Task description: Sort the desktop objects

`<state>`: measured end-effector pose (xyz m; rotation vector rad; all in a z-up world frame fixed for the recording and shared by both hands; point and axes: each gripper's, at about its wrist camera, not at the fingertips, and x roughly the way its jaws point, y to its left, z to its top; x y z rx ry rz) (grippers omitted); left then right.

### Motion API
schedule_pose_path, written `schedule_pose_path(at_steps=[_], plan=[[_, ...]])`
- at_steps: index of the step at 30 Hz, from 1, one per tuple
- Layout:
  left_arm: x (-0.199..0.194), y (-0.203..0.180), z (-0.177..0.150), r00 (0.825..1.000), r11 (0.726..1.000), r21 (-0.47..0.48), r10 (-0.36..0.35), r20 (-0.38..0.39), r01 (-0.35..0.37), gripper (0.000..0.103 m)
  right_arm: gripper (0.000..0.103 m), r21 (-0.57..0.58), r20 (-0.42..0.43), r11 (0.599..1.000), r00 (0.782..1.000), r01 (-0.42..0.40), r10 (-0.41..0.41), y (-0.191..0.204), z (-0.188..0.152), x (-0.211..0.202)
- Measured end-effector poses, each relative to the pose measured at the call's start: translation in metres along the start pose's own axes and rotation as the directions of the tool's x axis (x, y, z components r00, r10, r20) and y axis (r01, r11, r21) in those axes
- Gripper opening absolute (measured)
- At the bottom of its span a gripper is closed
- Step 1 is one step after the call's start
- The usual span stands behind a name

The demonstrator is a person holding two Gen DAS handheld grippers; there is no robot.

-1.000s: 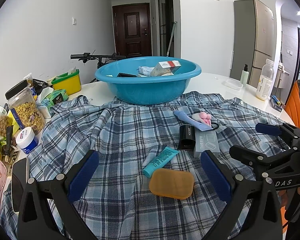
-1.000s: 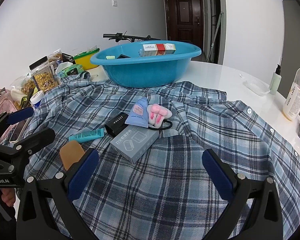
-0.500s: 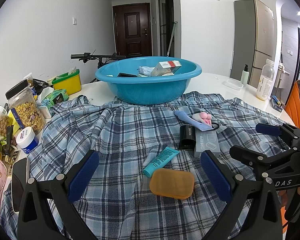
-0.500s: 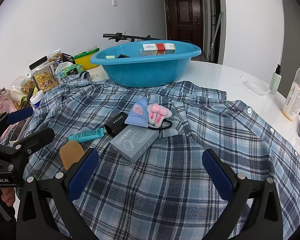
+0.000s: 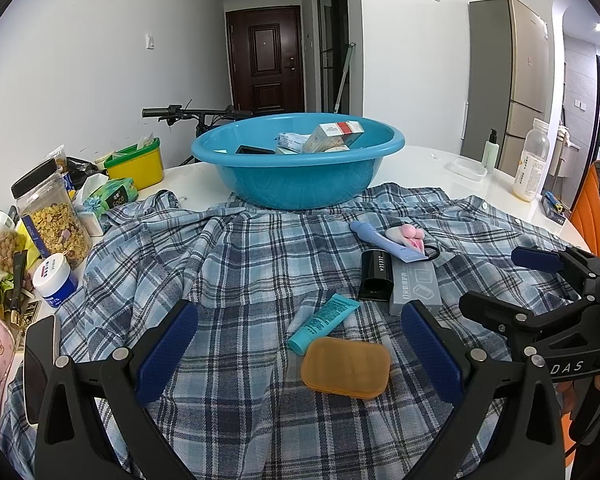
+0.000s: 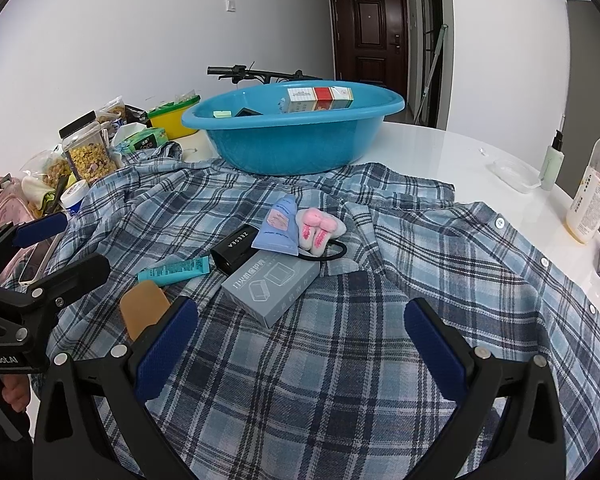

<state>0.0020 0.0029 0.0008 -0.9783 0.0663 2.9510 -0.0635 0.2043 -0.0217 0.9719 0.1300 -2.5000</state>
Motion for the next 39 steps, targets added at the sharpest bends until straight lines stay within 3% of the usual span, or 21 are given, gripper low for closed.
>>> schedule_pose_path(at_steps=[39], plan=[[0.0031,0.0032,-0.0024,1.0,1.0,-0.006,0.008,-0.003,-0.008,0.103,0.103,0.009,-0.005,1.0,1.0,0.009,-0.009,-0.0052,-0.0019,-0.0008]])
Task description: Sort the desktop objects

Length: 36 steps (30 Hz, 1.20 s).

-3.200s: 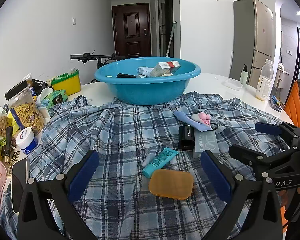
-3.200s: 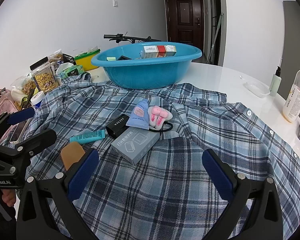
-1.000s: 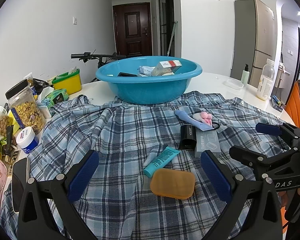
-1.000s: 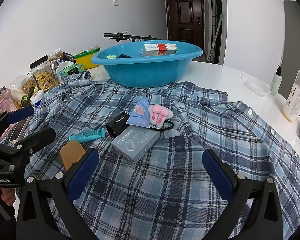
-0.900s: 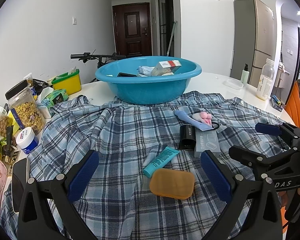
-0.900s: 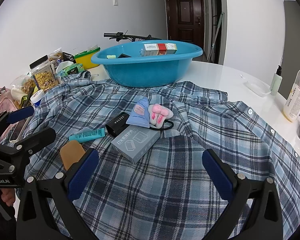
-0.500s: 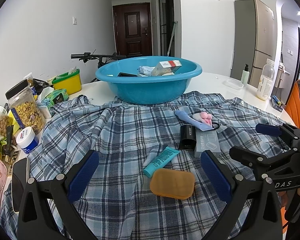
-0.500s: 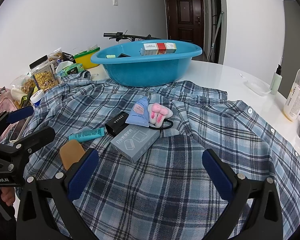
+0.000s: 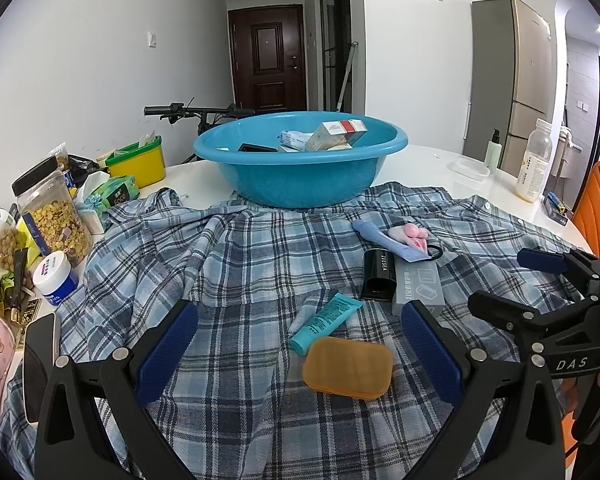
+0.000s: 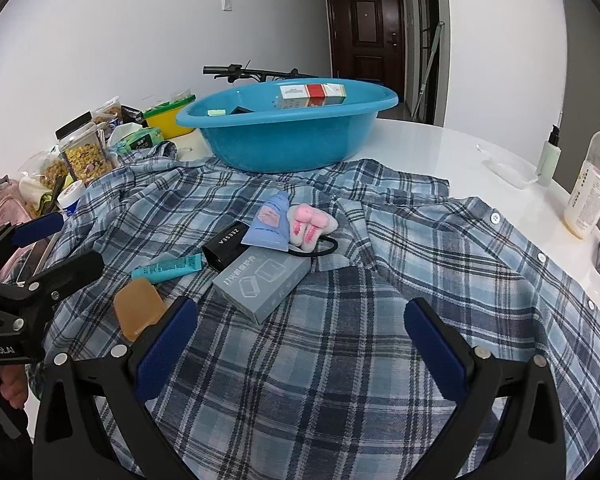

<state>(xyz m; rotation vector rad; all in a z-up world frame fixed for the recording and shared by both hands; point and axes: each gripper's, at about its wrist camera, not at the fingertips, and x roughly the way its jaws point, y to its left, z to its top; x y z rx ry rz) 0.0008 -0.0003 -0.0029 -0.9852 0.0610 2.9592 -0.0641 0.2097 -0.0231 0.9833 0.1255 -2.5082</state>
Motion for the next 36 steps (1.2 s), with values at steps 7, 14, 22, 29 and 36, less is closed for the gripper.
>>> schedule_pose_path(at_steps=[7,14,22,29,36], plan=[[0.0,0.002,-0.001,1.0,1.0,-0.004,0.004,-0.001,-0.004,0.103,0.103,0.001,0.0,1.0,1.0,0.007,-0.007,-0.004,0.0,-0.001],[0.005,-0.012,-0.009,0.999,0.997,0.075,-0.021,-0.024,0.023,0.103,0.103,0.004,-0.002,1.0,1.0,0.007,-0.007,-0.004,0.0,-0.001],[0.021,-0.025,-0.018,0.995,0.984,0.159,-0.073,-0.065,0.083,0.103,0.103,0.005,-0.009,1.0,1.0,0.006,-0.006,-0.005,-0.002,0.001],[0.031,-0.008,-0.021,0.982,0.977,0.138,-0.15,-0.118,0.166,0.087,0.103,0.003,-0.016,1.0,1.0,0.005,-0.005,-0.007,-0.003,0.004],[0.042,-0.007,-0.025,0.965,0.969,0.115,-0.199,-0.169,0.22,0.072,0.103,-0.002,-0.031,1.0,1.0,0.0,0.0,-0.006,-0.003,0.011]])
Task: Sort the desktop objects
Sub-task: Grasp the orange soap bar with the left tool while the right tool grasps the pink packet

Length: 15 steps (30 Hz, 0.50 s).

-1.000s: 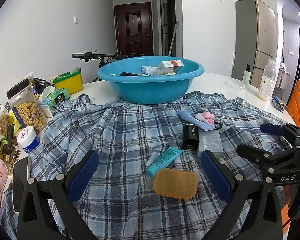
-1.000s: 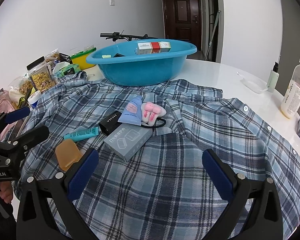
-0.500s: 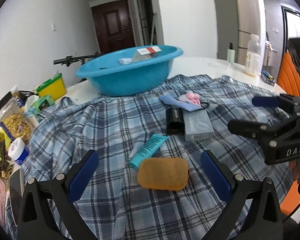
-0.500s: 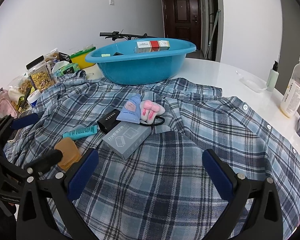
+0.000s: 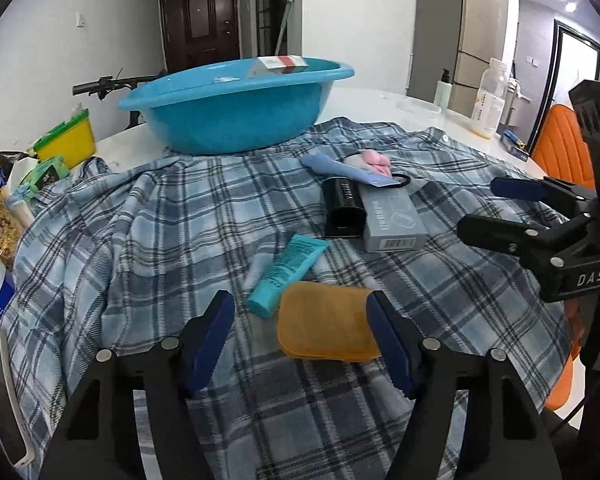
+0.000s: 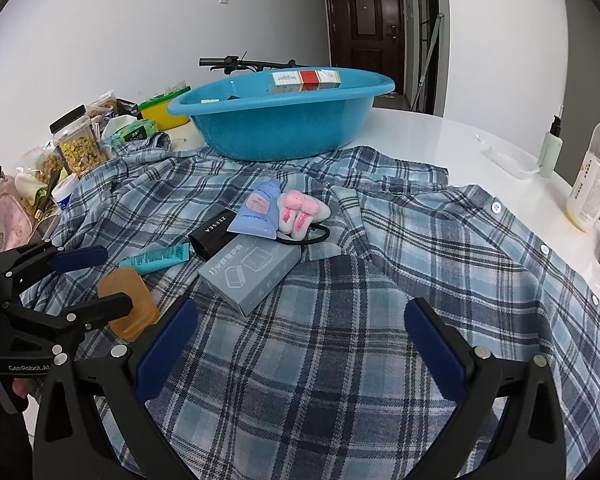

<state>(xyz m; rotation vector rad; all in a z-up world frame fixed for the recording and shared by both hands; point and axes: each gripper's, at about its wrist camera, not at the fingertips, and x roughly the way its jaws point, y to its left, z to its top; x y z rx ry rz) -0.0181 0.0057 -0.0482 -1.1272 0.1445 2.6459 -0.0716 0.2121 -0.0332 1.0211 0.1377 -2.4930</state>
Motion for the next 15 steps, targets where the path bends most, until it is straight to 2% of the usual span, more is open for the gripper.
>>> schedule_pose_path(at_steps=[3,12,13,14,15], plan=[[-0.001,-0.003,0.0,0.999,0.999,-0.003,-0.04,-0.002,0.04,0.072,0.103,-0.007,0.0,1.0,1.0,0.001,-0.001,0.0,0.0,0.0],[0.017,-0.011,-0.004,0.997,1.0,0.018,-0.007,-0.074,0.008,0.072,0.103,-0.011,-0.003,1.0,1.0,-0.002,0.002,0.001,0.001,0.001],[0.018,-0.012,-0.005,0.997,1.0,0.018,-0.011,-0.071,0.013,0.071,0.103,-0.012,-0.003,1.0,1.0,-0.003,0.003,0.001,0.002,0.001],[0.018,-0.012,-0.005,0.997,1.0,0.015,-0.018,-0.07,0.019,0.064,0.103,-0.013,-0.002,1.0,1.0,-0.004,0.004,0.001,0.002,0.001],[0.017,-0.011,-0.005,0.997,1.0,0.004,-0.026,-0.066,0.026,0.064,0.103,-0.015,-0.003,1.0,1.0,-0.003,0.002,0.001,0.003,0.001]])
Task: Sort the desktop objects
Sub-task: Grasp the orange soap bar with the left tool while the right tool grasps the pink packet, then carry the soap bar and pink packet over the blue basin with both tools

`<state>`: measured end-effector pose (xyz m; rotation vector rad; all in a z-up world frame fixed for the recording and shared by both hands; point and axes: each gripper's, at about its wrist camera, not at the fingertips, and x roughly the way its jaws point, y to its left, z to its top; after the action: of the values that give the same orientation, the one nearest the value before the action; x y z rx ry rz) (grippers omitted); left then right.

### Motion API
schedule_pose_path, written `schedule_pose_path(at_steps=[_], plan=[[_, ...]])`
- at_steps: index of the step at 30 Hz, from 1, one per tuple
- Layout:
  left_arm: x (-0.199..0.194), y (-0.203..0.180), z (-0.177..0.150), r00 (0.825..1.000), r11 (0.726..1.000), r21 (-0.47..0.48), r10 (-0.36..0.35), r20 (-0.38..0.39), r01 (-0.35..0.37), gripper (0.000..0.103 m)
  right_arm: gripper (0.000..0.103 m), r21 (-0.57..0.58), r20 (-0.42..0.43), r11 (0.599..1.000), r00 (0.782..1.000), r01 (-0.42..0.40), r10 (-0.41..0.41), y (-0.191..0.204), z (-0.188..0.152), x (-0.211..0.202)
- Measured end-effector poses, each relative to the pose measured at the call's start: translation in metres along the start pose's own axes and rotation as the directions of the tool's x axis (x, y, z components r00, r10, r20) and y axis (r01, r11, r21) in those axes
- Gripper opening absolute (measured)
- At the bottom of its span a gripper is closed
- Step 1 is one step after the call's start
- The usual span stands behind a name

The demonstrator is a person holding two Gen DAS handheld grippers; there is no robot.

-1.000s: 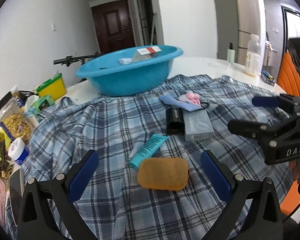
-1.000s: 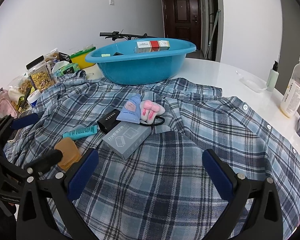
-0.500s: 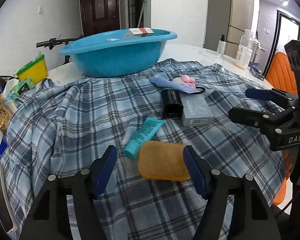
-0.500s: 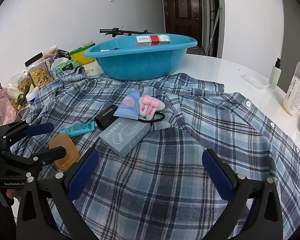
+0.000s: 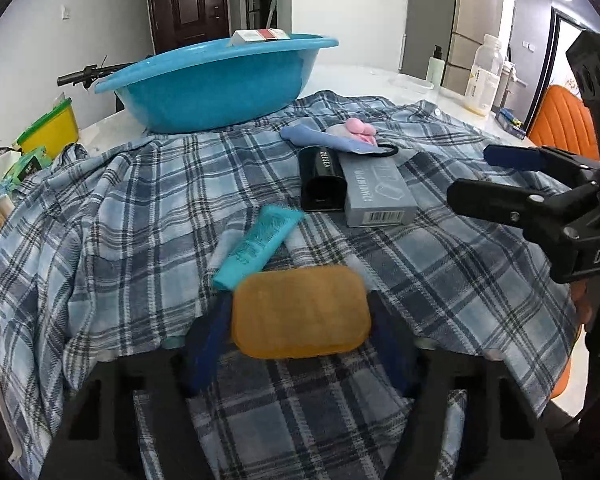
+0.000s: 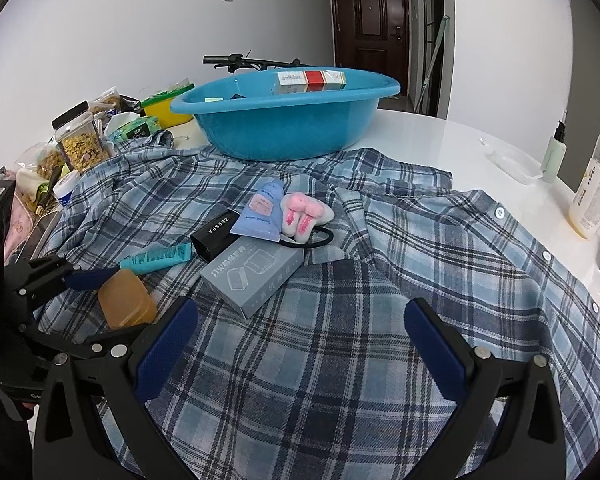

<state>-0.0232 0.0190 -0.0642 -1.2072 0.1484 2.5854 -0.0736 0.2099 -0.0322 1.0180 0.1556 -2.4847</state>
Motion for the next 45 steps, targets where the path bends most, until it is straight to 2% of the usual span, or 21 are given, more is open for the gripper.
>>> schedule_pose_path(at_steps=[5,9,11,13,15,17,20,27,30,34,36,39,45], plan=[[-0.016,0.006,0.003,0.997,0.997,-0.042,-0.059,0.047,0.061,0.064,0.103,-0.017,-0.017,1.0,1.0,-0.005,0.005,-0.003,0.008,0.005],[-0.026,0.009,0.007,0.995,0.996,-0.055,-0.059,0.079,0.064,0.064,0.103,-0.011,-0.027,0.997,0.996,-0.082,0.082,-0.007,0.027,0.017],[-0.03,0.013,0.009,0.994,0.996,-0.067,-0.06,0.091,0.066,0.064,0.103,-0.017,-0.026,0.997,0.997,-0.073,0.073,-0.005,0.038,0.023],[-0.031,0.017,0.011,0.993,0.995,-0.076,-0.06,0.099,0.068,0.064,0.099,-0.037,-0.018,0.994,0.995,-0.103,0.102,0.0,0.048,0.028],[-0.031,0.021,0.013,0.992,0.993,-0.086,-0.072,0.105,0.081,0.064,0.078,-0.053,-0.041,0.992,0.992,-0.118,0.116,0.003,0.056,0.037],[-0.031,0.025,0.016,0.991,0.992,-0.096,-0.071,0.111,0.082,0.064,0.071,-0.047,-0.066,0.992,0.991,-0.119,0.116,-0.001,0.064,0.05],[-0.03,0.03,0.019,0.99,0.991,-0.102,-0.076,0.121,0.089,0.064,0.039,-0.012,-0.113,0.992,0.986,-0.123,0.121,-0.013,0.07,0.071],[-0.022,0.041,0.026,0.987,0.986,-0.123,-0.097,0.125,0.112,0.064,0.037,-0.009,-0.147,0.99,0.979,-0.142,0.14,-0.015,0.072,0.091],[-0.018,0.043,0.028,0.987,0.984,-0.131,-0.104,0.125,0.12,0.064,0.037,-0.019,-0.154,0.993,0.981,-0.118,0.114,-0.015,0.073,0.097],[-0.018,0.045,0.028,0.986,0.982,-0.138,-0.108,0.13,0.125,0.064,0.037,-0.026,-0.16,0.992,0.98,-0.124,0.118,-0.014,0.072,0.101],[-0.02,0.046,0.029,0.985,0.982,-0.144,-0.101,0.137,0.12,0.064,0.033,-0.041,-0.162,0.992,0.98,-0.121,0.113,-0.012,0.071,0.103],[-0.026,0.048,0.032,0.984,0.982,-0.152,-0.09,0.152,0.113,0.064,0.028,-0.032,-0.134,0.991,0.983,-0.133,0.128,-0.014,0.072,0.096],[-0.046,0.051,0.05,0.978,0.982,-0.159,-0.07,0.196,0.102,0.064,0.027,-0.036,-0.07,0.986,0.985,-0.161,0.158,-0.015,0.08,0.072]])
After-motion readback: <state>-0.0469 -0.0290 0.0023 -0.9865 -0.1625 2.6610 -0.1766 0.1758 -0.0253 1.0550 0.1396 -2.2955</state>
